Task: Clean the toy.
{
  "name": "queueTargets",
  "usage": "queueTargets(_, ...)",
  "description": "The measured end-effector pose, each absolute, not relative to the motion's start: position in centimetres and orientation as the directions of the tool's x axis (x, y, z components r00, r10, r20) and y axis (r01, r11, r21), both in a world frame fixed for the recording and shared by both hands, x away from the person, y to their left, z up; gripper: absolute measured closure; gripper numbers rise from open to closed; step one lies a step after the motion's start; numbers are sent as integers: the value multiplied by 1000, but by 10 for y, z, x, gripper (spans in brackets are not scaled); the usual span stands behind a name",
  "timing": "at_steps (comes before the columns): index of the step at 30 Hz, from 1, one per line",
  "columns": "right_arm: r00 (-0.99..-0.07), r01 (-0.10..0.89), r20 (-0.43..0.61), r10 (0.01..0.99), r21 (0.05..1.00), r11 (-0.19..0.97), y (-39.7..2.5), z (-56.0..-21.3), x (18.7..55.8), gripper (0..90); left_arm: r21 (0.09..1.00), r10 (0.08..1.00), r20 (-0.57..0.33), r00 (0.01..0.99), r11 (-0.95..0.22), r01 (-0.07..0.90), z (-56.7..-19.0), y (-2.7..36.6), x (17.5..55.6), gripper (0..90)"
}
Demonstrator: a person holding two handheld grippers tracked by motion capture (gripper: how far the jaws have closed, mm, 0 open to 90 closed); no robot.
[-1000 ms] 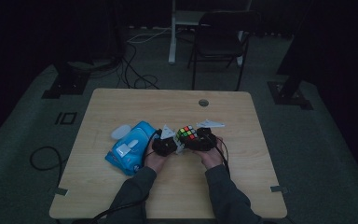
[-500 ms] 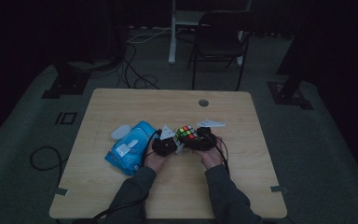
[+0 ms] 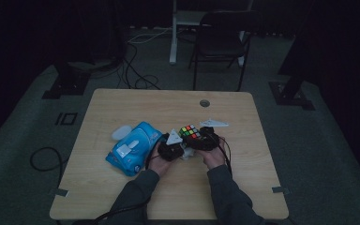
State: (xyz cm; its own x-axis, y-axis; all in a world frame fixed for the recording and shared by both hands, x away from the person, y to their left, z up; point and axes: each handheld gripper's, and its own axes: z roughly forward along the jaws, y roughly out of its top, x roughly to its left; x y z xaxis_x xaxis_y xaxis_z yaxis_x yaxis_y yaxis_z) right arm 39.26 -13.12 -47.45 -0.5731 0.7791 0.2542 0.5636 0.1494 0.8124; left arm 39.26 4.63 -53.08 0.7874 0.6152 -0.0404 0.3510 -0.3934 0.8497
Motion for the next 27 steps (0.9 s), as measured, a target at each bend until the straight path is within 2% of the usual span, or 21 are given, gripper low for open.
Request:
queueTargets(11, -589, 551, 241, 772, 818, 165, -136, -476, 388, 339, 856, 718, -48, 694, -329, 400, -520, 68, 403, 872)
queueTargets(20, -604, 545, 210, 769, 813, 206, -140, -482, 384, 339, 857, 716, -60, 695, -320, 403, -508, 75, 405, 870)
queueTargets(27, -650, 506, 148, 746, 816, 279, -139, -487, 377, 339, 847, 693, -80, 716, -332, 415, -504, 77, 407, 868)
